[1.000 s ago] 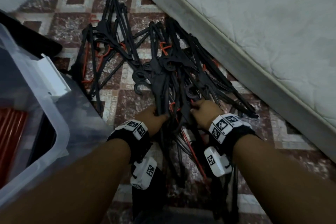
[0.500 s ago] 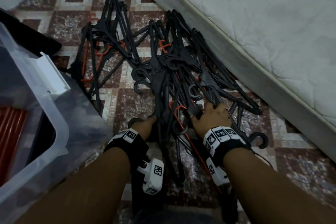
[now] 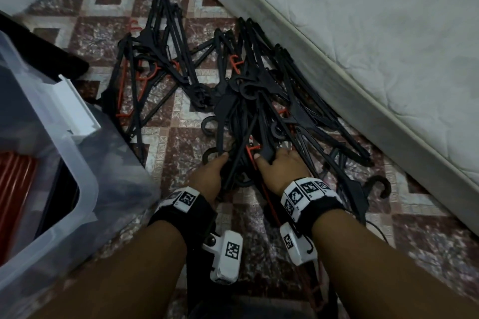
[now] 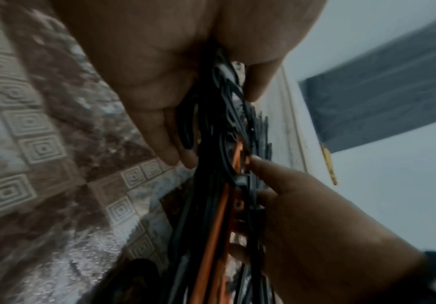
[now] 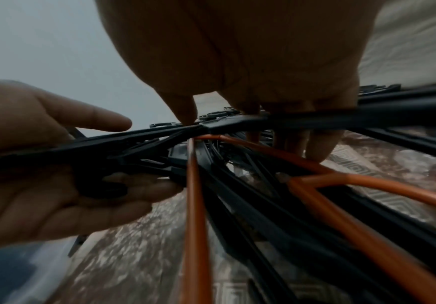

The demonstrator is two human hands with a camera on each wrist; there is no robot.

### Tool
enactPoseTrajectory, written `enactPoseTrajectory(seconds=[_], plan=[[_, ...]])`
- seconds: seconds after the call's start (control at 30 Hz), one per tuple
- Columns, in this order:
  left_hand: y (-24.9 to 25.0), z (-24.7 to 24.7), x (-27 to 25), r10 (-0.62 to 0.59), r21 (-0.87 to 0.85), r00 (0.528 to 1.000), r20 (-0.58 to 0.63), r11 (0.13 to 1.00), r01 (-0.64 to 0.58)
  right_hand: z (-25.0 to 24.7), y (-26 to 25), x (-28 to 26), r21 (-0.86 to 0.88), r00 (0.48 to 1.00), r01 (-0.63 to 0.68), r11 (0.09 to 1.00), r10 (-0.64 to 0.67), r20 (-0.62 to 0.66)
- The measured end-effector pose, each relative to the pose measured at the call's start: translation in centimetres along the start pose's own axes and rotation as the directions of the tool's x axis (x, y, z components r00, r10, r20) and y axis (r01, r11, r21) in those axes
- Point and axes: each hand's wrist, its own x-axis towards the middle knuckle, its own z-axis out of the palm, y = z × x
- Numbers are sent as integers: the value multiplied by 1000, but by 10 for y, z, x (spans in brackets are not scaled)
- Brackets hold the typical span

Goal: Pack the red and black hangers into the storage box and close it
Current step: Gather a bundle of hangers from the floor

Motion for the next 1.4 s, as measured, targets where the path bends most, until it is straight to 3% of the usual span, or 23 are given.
enactPoseTrajectory(seconds=[0.07,0.1,0.23,0.3,0.33,0.4,0.47,0.63,0.73,0.8,0.87,1.03,1.17,1.33,1.4], plan=[[6,1,2,112,307,993,-39,947,-95,-4,-2,1,48,1000,7,999,-7,-3],[10,3,1,167,380,983,-76,916,-126,-6,-3,2,70,1000,11,997,-11,-3],[23,6,-6,290,257,941,-174,936,-241,-12,-8,3,151,1000,29,988,-29,-4],[27,4,-11,261,220,939,-226,952,-212,-14,-12,4,196,999,34,980,-34,-3],[28,4,-12,214,95,947,-238,976,-197,-15,-13,5,210,999,35,977,-36,1],[29,6,-14,59,-316,989,-136,944,-99,-17,-15,6,225,999,36,974,-40,12],[29,11,-18,-1,-522,1000,-10,853,-4,-18,-17,8,261,999,25,965,-34,31],[37,23,-23,141,-497,974,175,867,-36,-23,-15,6,379,998,15,925,-39,55],[43,29,-31,105,-291,966,236,956,-33,-28,-20,1,404,996,42,914,-68,50],[44,29,-33,57,-241,953,298,970,17,-31,-27,-2,424,993,79,902,-110,49],[45,29,-38,26,-242,949,316,969,54,-35,-33,-7,460,985,131,878,-169,41],[64,21,-61,87,-226,937,338,974,-9,-57,-51,-24,383,938,298,875,-342,51],[90,16,-94,171,-247,920,354,965,-84,-83,-65,-50,421,892,401,813,-451,20],[121,10,-149,334,-425,821,463,897,-126,-113,-85,-81,456,849,464,759,-528,16],[128,2,-165,370,-414,809,457,894,-174,-127,-95,-96,422,821,520,742,-572,-5]])
